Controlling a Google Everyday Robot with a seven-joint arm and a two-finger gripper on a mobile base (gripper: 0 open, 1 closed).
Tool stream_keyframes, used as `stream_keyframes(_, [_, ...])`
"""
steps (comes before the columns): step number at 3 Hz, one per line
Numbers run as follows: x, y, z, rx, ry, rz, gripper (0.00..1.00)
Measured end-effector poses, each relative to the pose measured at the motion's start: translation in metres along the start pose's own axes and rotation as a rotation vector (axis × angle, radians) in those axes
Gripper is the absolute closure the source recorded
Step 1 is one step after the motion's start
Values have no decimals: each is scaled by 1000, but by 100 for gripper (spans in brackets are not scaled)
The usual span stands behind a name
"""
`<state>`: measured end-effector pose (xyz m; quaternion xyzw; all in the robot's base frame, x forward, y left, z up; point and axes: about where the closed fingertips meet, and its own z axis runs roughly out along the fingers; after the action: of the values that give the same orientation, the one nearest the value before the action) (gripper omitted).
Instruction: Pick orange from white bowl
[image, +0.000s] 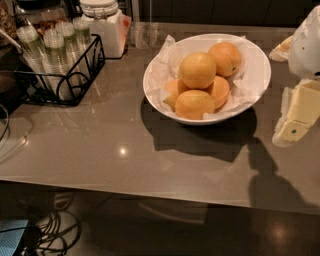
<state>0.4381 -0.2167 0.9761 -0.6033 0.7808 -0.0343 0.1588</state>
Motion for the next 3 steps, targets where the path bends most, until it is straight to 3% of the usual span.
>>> stream_keyframes(2, [-9, -6, 0, 1, -16, -15, 0])
stream_keyframes(3, [-55, -28, 11, -37, -84, -134, 0])
